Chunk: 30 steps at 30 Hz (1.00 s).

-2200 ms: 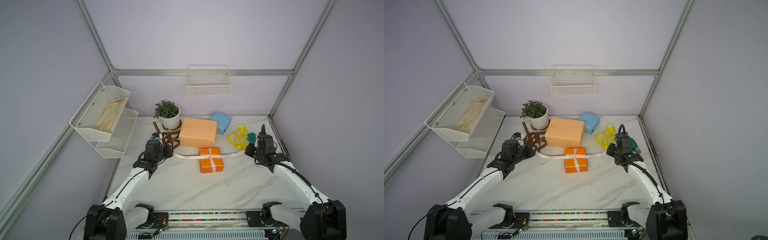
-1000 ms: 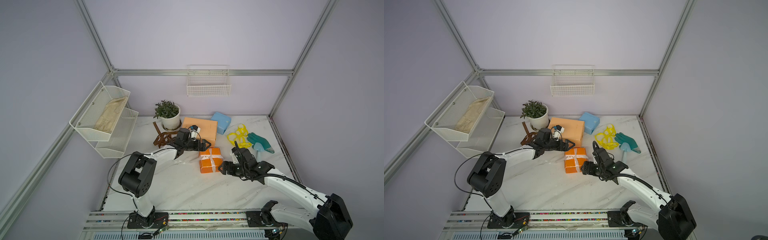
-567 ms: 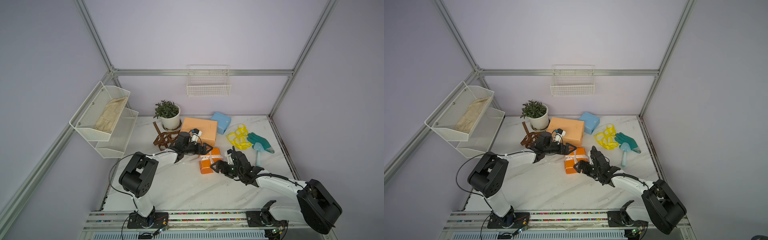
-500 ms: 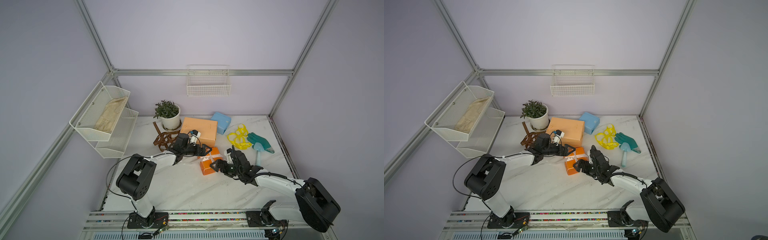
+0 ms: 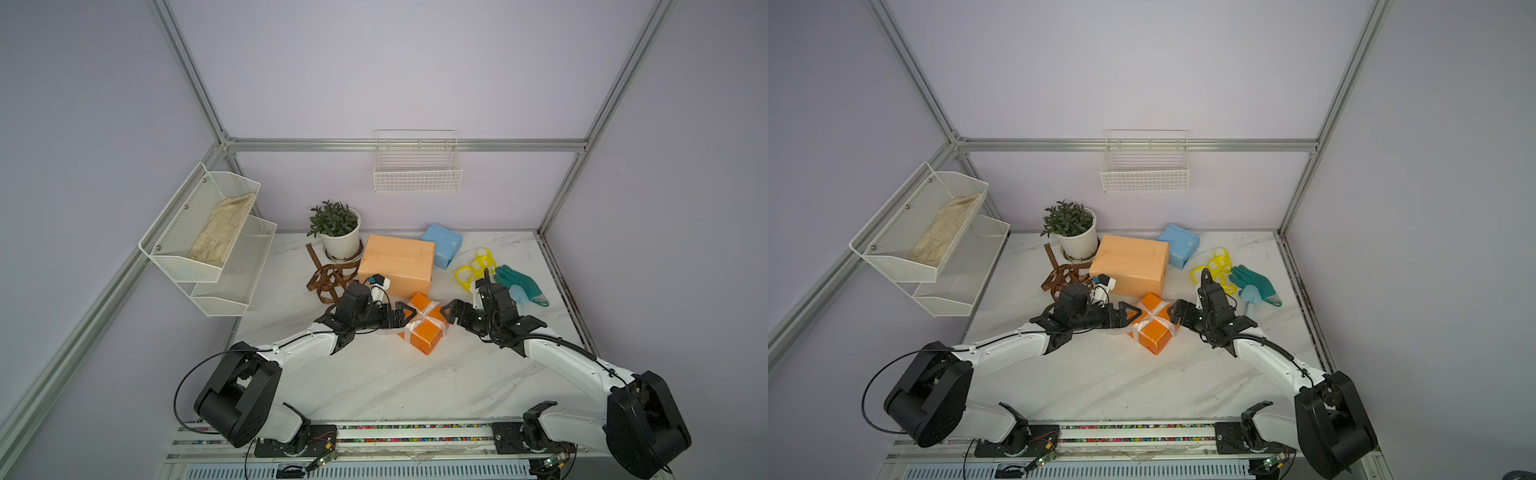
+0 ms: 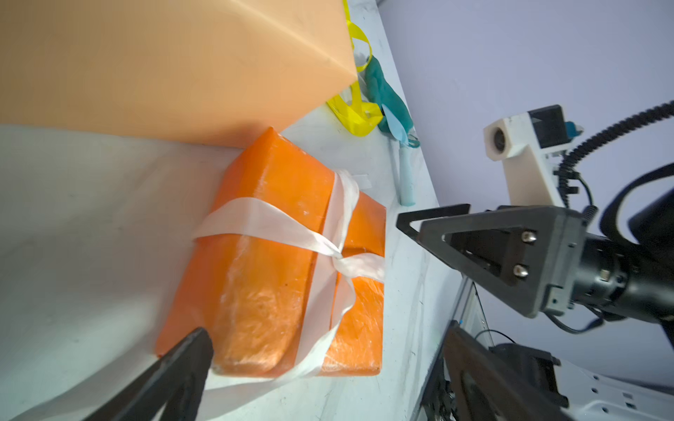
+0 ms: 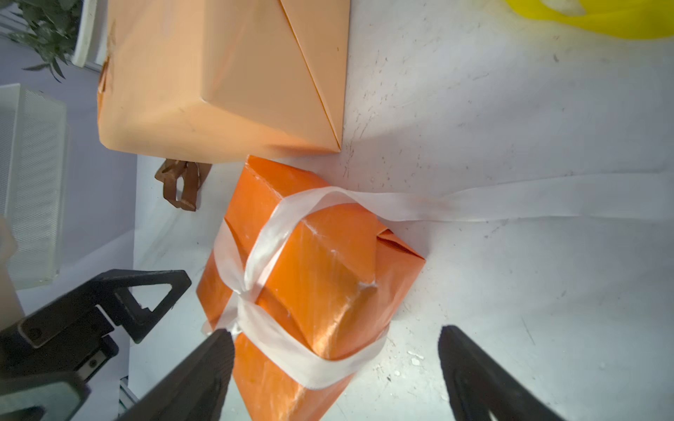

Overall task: Untie the ribbon bows on the gift boxes
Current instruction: Untie the ribbon from the gift box.

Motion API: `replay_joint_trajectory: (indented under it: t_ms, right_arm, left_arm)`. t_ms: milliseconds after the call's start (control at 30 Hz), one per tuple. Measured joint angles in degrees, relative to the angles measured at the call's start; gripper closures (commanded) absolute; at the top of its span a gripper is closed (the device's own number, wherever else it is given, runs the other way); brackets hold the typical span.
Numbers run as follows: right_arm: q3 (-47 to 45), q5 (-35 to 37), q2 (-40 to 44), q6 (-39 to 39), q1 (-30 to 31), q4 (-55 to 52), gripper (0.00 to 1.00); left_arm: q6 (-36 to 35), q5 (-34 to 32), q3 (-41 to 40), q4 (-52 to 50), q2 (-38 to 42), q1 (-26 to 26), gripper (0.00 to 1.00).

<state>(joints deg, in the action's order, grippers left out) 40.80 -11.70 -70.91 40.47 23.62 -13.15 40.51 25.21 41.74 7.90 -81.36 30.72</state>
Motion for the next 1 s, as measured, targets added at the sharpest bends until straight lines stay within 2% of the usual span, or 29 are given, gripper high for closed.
replay_joint_trajectory:
  t_ms: [33,133,200,267,300,367,533,667,800,867,900,1000]
  right_arm:
    - [1.1,-0.1,0.0,-0.3,0.0,-1.2,0.18]
    - [2.1,-1.0,0.2,0.8,0.8,-1.9,0.19]
    - [1.7,-1.3,0.2,2.4,2.4,-2.2,0.19]
    - [0.9,-1.3,0.2,4.3,4.2,-1.9,0.2]
    - [0.4,-1.3,0.1,5.1,5.1,-1.8,0.2]
    - [-0.3,-1.3,-0.3,6.6,6.4,-1.7,0.22]
    - [-2.1,-0.5,-1.9,9.6,7.3,0.1,0.28]
    - [-2.5,0.3,-3.5,10.7,7.3,1.9,0.32]
    - [-2.5,0.4,-5.7,11.3,7.3,4.0,0.45]
    - [-2.5,0.4,-6.3,11.2,7.3,4.6,0.47]
    - [-2.5,0.4,-6.3,11.1,7.3,4.7,0.5]
    - [-2.3,0.9,-6.3,10.8,7.3,4.8,0.73]
  left_arm:
    - [-0.7,-1.3,0.2,-1.3,0.7,-0.3,0.01]
    - [-4.5,-3.2,4.1,-7.1,-1.1,-1.0,0.19]
    - [-7.3,-3.8,8.4,-10.3,-4.2,-1.1,0.21]
    - [-10.0,-4.2,12.5,-12.2,-7.3,-1.1,0.12]
    - [-11.2,-4.5,14.1,-13.1,-8.6,-1.1,0.01]
    - [-13.6,-4.6,16.7,-14.4,-10.8,-1.0,0.0]
    - [-17.6,-4.2,19.8,-16.5,-15.0,-0.3,0.19]
    - [-19.2,-3.7,20.3,-17.5,-17.6,0.5,0.29]
    - [-20.3,-3.2,20.3,-18.7,-19.3,0.7,0.38]
    - [-20.7,-2.9,20.3,-18.9,-19.5,0.7,0.46]
    - [-20.9,-2.7,20.5,-19.1,-19.5,0.7,0.5]
    - [-21.2,-2.4,21.2,-19.2,-19.5,0.7,0.63]
